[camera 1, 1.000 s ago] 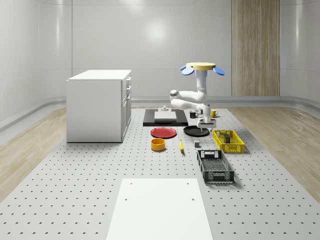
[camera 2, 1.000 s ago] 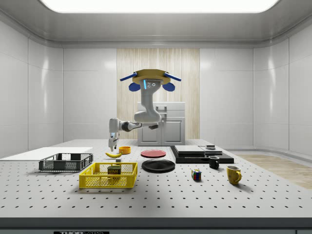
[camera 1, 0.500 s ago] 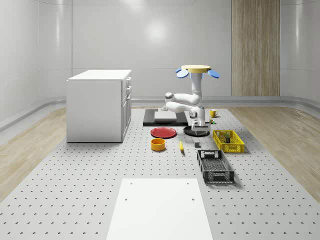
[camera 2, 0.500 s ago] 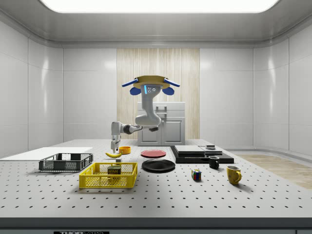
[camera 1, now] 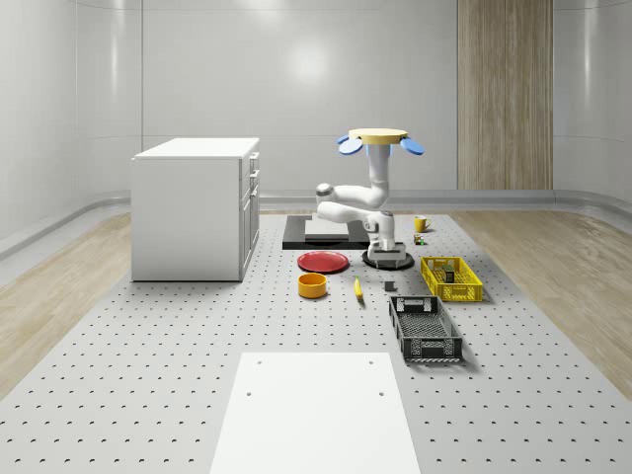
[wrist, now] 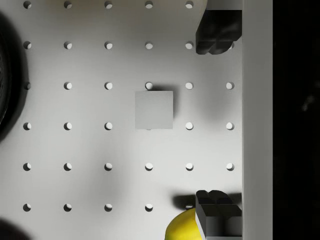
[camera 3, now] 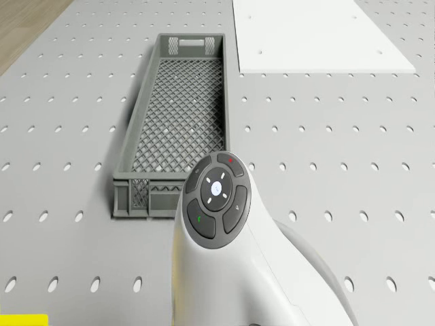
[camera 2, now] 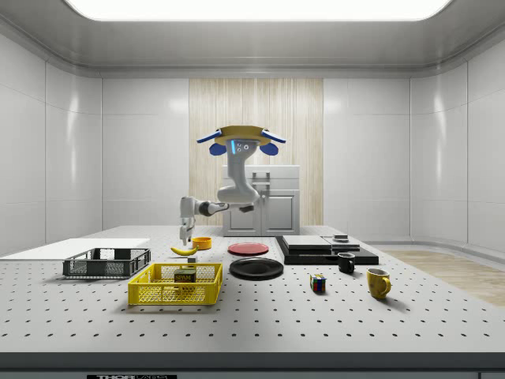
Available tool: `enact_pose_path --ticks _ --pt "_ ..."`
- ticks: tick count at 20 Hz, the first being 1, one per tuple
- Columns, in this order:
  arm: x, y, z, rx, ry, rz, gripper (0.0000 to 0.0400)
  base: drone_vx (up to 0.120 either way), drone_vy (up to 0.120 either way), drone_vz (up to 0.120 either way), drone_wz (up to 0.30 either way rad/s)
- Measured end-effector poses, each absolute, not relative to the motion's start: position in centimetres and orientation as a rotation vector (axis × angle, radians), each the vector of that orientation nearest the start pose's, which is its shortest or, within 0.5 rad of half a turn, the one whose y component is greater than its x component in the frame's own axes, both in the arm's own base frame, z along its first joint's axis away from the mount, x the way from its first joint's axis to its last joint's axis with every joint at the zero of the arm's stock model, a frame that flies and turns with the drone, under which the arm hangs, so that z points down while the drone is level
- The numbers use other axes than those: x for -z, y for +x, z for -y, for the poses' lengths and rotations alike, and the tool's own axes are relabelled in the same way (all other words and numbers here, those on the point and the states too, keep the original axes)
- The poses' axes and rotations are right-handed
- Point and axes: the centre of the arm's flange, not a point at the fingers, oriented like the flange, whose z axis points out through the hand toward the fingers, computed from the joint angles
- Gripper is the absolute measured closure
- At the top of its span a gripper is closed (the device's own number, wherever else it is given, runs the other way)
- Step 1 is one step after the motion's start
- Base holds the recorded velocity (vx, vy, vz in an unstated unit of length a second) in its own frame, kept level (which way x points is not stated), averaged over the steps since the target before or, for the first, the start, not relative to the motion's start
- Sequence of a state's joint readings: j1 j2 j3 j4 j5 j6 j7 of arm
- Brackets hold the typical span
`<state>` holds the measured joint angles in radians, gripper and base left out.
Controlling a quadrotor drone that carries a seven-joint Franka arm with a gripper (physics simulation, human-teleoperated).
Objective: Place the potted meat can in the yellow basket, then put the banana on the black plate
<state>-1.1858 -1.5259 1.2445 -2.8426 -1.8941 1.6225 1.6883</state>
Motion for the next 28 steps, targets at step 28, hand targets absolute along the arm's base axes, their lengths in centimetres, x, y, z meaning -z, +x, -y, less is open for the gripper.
enact_pose_path --ticks 28 --pt "-52.67 30.68 0.00 -0.786 0.001 0.002 0.0000 0.036 -0.106 -0.043 0.000"
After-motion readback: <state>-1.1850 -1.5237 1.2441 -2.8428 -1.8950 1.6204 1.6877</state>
